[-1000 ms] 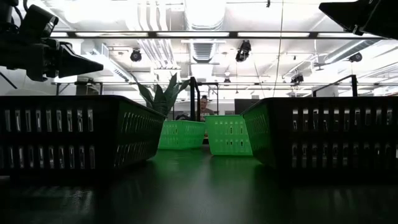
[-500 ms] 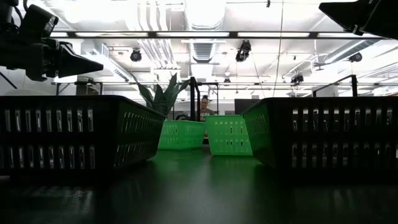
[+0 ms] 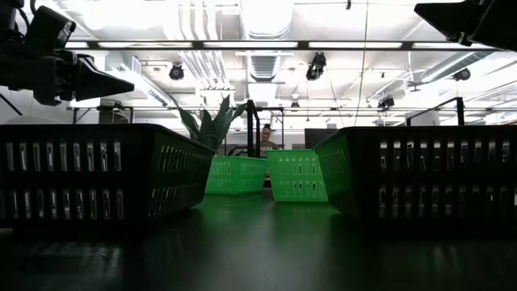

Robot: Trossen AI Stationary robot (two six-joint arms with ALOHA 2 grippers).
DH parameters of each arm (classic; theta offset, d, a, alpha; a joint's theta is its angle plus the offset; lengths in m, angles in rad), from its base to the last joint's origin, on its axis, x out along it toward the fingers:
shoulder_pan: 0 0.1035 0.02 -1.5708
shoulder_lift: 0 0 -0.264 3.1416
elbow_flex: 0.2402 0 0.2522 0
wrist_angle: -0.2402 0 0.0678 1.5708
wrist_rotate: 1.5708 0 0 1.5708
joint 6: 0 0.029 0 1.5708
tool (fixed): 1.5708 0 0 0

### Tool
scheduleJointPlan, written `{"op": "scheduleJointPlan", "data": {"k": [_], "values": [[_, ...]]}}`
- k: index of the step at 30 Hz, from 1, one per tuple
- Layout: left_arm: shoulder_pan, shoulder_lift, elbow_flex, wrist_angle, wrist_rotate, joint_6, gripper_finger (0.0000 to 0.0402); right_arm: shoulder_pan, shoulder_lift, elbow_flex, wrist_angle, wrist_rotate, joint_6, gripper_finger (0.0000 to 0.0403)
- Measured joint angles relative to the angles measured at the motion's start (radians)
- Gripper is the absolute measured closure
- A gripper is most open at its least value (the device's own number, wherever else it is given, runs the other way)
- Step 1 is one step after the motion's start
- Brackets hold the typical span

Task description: Stack baskets on shelf by color

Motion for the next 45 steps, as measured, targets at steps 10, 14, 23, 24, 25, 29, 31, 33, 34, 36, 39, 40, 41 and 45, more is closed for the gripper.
{"op": "scheduleJointPlan", "data": {"k": [10,14,23,24,25,29,31,33,34,36,39,40,41,45], "values": [[0.000,0.000,0.000,0.000,-0.006,0.000,0.0402,0.000,0.000,0.000,0.000,0.000,0.000,0.0394],[0.000,0.000,0.000,0.000,-0.006,0.000,0.0402,0.000,0.000,0.000,0.000,0.000,0.000,0.0394],[0.000,0.000,0.000,0.000,-0.004,0.000,0.0402,0.000,0.000,0.000,0.000,0.000,0.000,0.0394],[0.000,0.000,0.000,0.009,-0.013,0.000,0.0402,0.000,0.000,0.000,0.000,-0.001,0.001,0.0394],[0.001,0.000,0.000,0.033,-0.036,0.000,0.0402,0.000,0.000,0.000,0.000,-0.003,0.027,0.0394],[0.000,0.000,0.000,0.119,-0.047,-0.025,0.0402,0.000,0.000,0.000,0.001,-0.034,0.420,0.0394],[0.000,0.000,0.000,0.161,-0.022,-0.090,0.0402,0.000,0.000,0.000,0.001,-0.034,0.546,0.0394],[0.000,-0.003,0.000,0.206,-0.018,-0.112,0.0402,0.000,0.000,0.000,0.005,-0.033,0.595,0.0394],[0.000,-0.002,0.000,0.232,-0.018,-0.113,0.0402,0.000,-0.001,0.000,0.006,-0.032,0.587,0.0394],[0.000,0.000,0.000,0.264,-0.018,-0.114,0.0402,0.000,-0.002,0.000,0.003,-0.029,0.562,0.0394],[0.000,-0.002,0.000,0.311,-0.012,-0.118,0.0402,0.000,0.003,0.000,0.001,-0.028,0.578,0.0394],[0.000,-0.001,0.000,0.336,-0.001,-0.128,0.0402,0.000,0.004,0.000,0.000,-0.028,0.583,0.0394],[0.000,0.000,0.000,0.363,0.012,-0.131,0.0402,0.000,0.004,0.000,0.001,-0.027,0.584,0.0394],[0.000,0.000,0.004,0.488,0.017,-0.142,0.0402,0.000,0.006,0.000,0.000,-0.027,0.577,0.0394]]}}
